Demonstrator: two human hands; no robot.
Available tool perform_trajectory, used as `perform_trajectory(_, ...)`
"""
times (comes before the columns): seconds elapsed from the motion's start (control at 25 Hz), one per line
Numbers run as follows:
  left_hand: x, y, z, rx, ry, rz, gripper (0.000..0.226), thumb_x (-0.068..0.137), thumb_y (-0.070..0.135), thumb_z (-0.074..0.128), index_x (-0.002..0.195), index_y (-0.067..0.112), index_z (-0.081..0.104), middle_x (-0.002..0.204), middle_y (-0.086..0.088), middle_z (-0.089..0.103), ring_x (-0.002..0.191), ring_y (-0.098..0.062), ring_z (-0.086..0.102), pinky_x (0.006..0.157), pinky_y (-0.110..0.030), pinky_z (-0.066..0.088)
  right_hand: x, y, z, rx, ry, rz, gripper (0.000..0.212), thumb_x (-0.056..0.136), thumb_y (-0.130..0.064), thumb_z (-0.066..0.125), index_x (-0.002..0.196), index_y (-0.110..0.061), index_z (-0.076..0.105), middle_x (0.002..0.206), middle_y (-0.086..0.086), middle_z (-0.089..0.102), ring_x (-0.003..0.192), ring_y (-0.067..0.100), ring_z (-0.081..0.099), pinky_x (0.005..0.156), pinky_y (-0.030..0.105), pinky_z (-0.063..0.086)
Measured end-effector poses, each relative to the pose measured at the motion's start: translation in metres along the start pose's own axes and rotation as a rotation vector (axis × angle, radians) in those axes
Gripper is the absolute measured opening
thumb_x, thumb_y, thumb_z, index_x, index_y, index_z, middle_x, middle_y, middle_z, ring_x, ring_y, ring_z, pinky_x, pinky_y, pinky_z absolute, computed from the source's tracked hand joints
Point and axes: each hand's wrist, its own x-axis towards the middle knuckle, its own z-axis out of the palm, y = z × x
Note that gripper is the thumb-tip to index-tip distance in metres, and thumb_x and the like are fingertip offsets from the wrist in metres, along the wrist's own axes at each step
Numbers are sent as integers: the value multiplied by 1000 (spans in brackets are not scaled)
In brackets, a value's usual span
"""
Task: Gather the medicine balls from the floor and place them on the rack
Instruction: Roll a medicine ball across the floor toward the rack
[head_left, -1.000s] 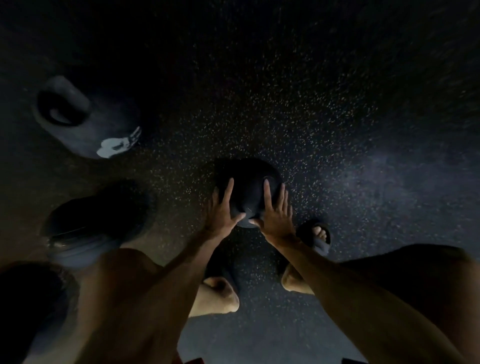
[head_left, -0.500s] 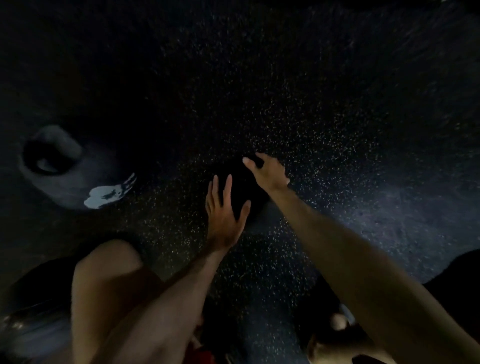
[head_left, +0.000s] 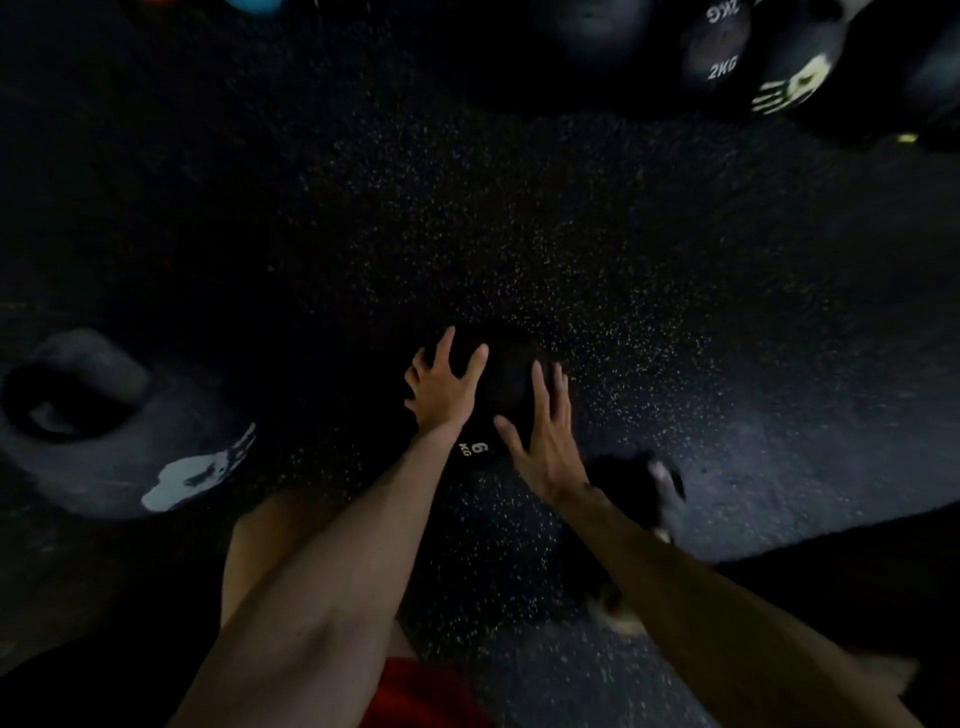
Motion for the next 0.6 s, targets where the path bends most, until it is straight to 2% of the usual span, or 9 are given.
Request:
perform_trajectory(0.08, 23, 12, -5, -26, -19, -86, 70, 87, 76, 43, 150, 47, 31, 160, -9, 25, 146, -34, 21, 114, -67, 19, 21, -1, 0, -18, 7, -43, 86, 93, -69, 41, 158, -38, -6, 167, -3, -14, 154, 20, -14, 125, 50, 10)
perform_trajectory(0.2, 54, 34, -12, -62, 43, -176, 69, 92, 72, 41, 149, 34, 39, 155, -11, 36, 143, -35, 30, 114, -63, 24, 70, -12, -7, -24, -19, 21, 83, 90, -75, 35, 157, -43, -3, 168, -1, -5, 154, 24, -4, 120, 61, 17)
perform_trajectory(0.28, 60, 37, -8, -45, 140, -129, 66, 96, 67, 37, 150, 30, 39, 155, -9, 38, 141, -31, 33, 114, -58, 29, 107, -20, -13, -14, -50, 85, 80, 89, -77, 33, 157, -45, 4, 167, 1, 4, 153, 28, 4, 113, 68, 22)
perform_trajectory(0.36, 46, 26, 4, -24, 221, 28, 68, 96, 66, 38, 154, 33, 28, 161, -7, 28, 147, -28, 26, 117, -54, 26, 146, -31, -21, -6, -58, 142, 75, 91, -76, 34, 156, -43, 15, 165, 4, 15, 150, 32, 14, 112, 70, 24)
perform_trajectory(0.48, 27, 15, 32, -58, 253, 182, 85, 91, 68, 50, 158, 40, 7, 167, -1, 1, 153, -26, 5, 120, -54, 18, 228, -36, -31, 38, -111, 239, 70, 92, -75, 35, 150, -36, 36, 155, 8, 37, 141, 36, 33, 112, 63, 30)
perform_trajectory(0.6, 61, 45, 42, -63, 314, 120, 87, 86, 73, 51, 157, 44, 8, 167, -1, 1, 153, -28, 5, 117, -63, 23, 292, -31, -42, 79, -141, 243, 67, 93, -71, 38, 136, -22, 56, 137, 10, 57, 127, 33, 52, 106, 48, 42)
